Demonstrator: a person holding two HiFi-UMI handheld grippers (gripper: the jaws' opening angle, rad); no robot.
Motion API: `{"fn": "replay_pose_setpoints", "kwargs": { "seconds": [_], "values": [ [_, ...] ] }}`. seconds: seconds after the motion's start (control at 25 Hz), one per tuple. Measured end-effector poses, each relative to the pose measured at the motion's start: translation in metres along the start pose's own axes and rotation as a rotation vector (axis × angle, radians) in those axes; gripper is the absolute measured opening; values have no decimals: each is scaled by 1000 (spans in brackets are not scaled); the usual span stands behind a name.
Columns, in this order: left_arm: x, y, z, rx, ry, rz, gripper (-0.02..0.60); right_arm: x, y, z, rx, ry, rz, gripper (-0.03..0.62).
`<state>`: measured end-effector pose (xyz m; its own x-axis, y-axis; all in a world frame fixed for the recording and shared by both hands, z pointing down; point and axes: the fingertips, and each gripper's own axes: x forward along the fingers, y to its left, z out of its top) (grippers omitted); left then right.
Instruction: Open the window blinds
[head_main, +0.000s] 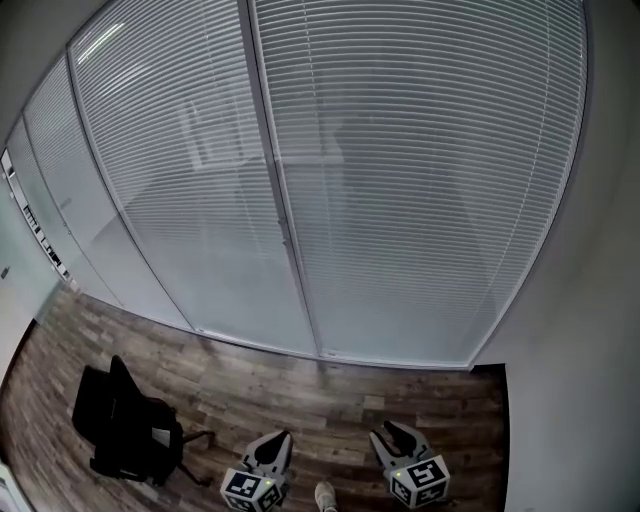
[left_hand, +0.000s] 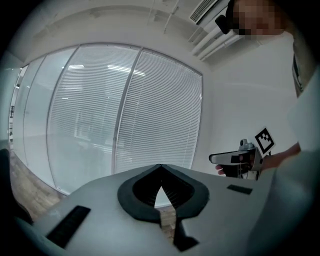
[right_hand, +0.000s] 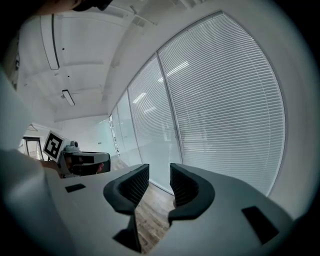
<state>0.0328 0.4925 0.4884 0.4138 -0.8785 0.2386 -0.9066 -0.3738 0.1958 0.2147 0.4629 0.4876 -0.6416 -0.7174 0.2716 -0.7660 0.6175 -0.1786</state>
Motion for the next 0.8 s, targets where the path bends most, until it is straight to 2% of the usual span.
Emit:
{"fn": "replay_pose_setpoints", "kwargs": {
  "seconds": [0.36,0.6,0.8],
  "values": [
    [27,62,9,6,1,-58,14,60,7,11,-1,-12,-55,121],
    [16,77,29,4,-23,-100,14,65,26,30,-13,-19,-95,121],
    [25,103,34,-3,-53,-118,14,92,29,35,-34,-19,-108,121]
  ]
}}
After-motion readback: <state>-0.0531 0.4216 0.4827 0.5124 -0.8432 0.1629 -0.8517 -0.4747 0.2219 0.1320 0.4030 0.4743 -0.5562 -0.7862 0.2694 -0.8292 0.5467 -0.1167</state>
